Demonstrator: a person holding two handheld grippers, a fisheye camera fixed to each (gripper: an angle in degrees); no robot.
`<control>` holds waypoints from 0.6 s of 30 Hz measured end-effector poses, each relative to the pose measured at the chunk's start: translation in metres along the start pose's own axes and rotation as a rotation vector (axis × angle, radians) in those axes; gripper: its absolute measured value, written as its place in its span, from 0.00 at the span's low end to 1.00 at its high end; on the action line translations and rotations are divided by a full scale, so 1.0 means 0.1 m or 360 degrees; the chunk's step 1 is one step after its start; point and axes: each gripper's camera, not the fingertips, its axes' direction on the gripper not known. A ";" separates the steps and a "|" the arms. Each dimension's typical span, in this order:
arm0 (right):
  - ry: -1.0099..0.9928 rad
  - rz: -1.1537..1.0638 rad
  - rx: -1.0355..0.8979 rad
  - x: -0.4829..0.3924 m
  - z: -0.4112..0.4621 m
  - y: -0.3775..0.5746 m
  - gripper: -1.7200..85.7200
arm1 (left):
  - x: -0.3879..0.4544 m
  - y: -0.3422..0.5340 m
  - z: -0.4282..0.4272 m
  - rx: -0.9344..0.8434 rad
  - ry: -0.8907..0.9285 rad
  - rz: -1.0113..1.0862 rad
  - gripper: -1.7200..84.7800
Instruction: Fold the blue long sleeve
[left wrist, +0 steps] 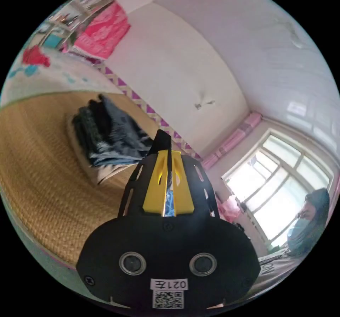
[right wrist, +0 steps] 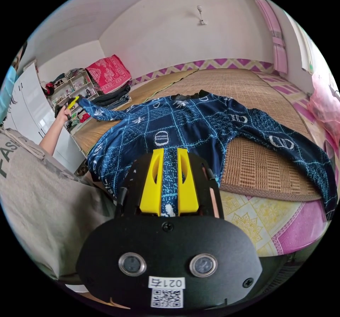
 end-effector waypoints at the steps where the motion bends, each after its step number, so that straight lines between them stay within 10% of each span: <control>1: 0.0005 -0.0008 0.0007 0.01 -0.02 0.04 0.10 | 0.25 -0.09 0.12 -0.0036 -0.0017 0.0063 0.01; 9: 0.0151 -0.0006 0.0111 0.12 -0.32 0.48 0.10 | 3.29 -0.23 2.46 -0.0460 0.0140 0.0706 0.01; 18: 0.0168 0.0173 0.0159 0.54 -0.71 1.18 0.10 | 4.58 0.94 4.54 -0.1072 0.0130 0.0940 0.01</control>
